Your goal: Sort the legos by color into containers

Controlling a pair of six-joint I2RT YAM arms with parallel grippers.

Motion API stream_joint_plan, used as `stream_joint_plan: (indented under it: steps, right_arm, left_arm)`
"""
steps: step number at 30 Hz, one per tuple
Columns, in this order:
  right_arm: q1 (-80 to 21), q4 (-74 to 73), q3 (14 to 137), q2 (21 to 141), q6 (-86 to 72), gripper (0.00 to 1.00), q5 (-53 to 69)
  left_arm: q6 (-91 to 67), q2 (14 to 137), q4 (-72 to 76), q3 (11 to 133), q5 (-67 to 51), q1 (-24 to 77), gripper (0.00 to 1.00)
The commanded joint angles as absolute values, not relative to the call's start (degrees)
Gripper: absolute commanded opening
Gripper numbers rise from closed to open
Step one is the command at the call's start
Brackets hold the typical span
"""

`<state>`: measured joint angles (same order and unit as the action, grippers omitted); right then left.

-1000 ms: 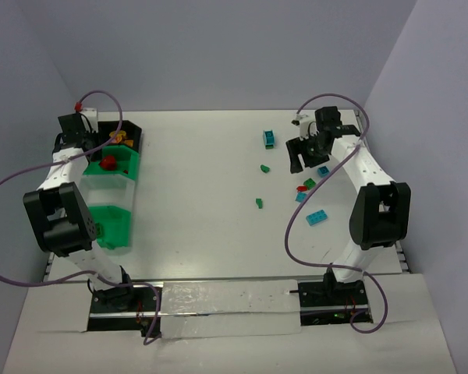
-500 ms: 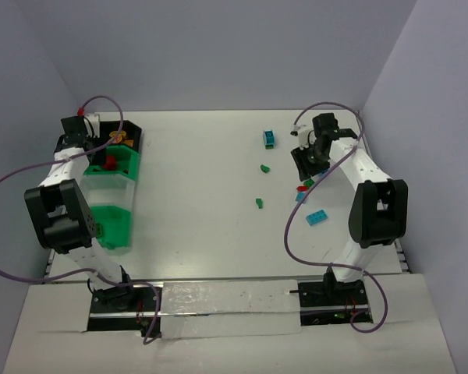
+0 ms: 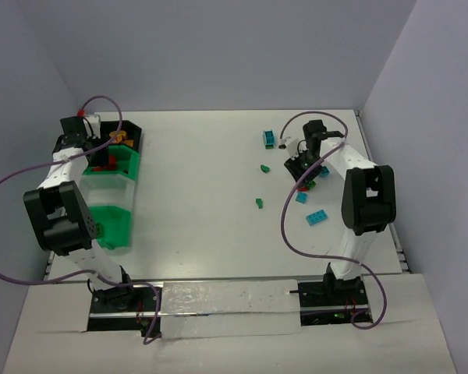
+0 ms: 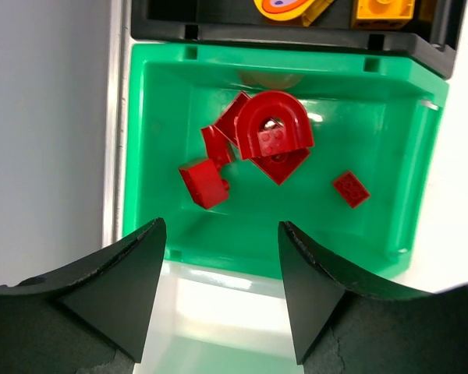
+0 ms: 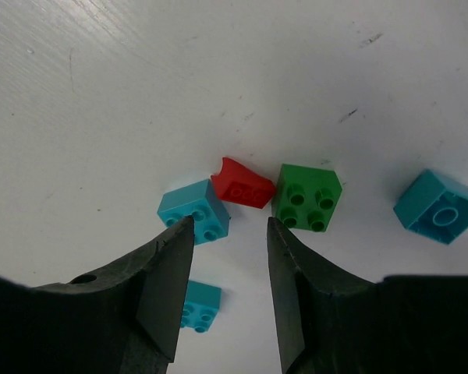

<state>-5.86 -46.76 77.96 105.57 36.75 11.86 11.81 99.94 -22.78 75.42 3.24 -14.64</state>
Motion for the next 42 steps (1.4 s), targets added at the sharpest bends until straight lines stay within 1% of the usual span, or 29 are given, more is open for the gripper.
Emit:
stream_joint_plan:
  steps: [1, 7, 12, 19, 27, 36, 38, 40, 41, 42]
  right_arm:
    - [-6.85, -45.88, 82.06, 107.12, 43.54, 0.5, 11.98]
    - [-7.92, -46.41, 83.49, 109.79, 45.58, 0.55, 12.06]
    - [-8.44, -46.85, 83.29, 111.1, 47.52, 0.56, 12.54]
    - [-8.61, -46.81, 82.0, 112.6, 49.94, 0.6, 11.42]
    - [-8.65, -46.54, 79.05, 113.08, 55.01, 0.58, 8.79]
    - [-8.41, -48.9, 78.72, 113.35, 59.03, 0.52, 8.96]
    - [-8.32, -48.87, 78.6, 113.29, 59.41, 0.47, 8.91]
    - [-8.26, -48.97, 79.05, 113.18, 59.48, 0.39, 9.27]
    - [-8.28, -49.13, 79.29, 113.06, 59.4, 0.38, 9.54]
    - [-8.34, -49.52, 79.77, 112.81, 59.33, 0.34, 10.1]
  left_arm:
    - [9.49, 97.26, -24.26, 78.49, 1.29, -14.94, 0.69]
    - [8.87, 96.69, -24.8, 78.77, 0.97, -15.03, 0.69]
    - [8.79, 96.77, -25.46, 79.48, 0.79, -15.03, 0.69]
    - [8.61, 96.93, -26.6, 81.0, 0.53, -14.94, 0.7]
    - [7.77, 97.12, -27.6, 82.62, -0.44, -14.85, 0.72]
    - [7.82, 96.83, -27.69, 83.06, -0.35, -14.68, 0.72]
    - [7.68, 96.6, -27.48, 82.83, -0.41, -14.68, 0.72]
    - [7.65, 96.18, -27.19, 82.58, -1.23, -14.68, 0.72]
    - [7.7, 95.8, -26.79, 82.34, -1.56, -14.68, 0.72]
    - [7.92, 95.04, -25.95, 81.87, -3.04, -14.69, 0.72]
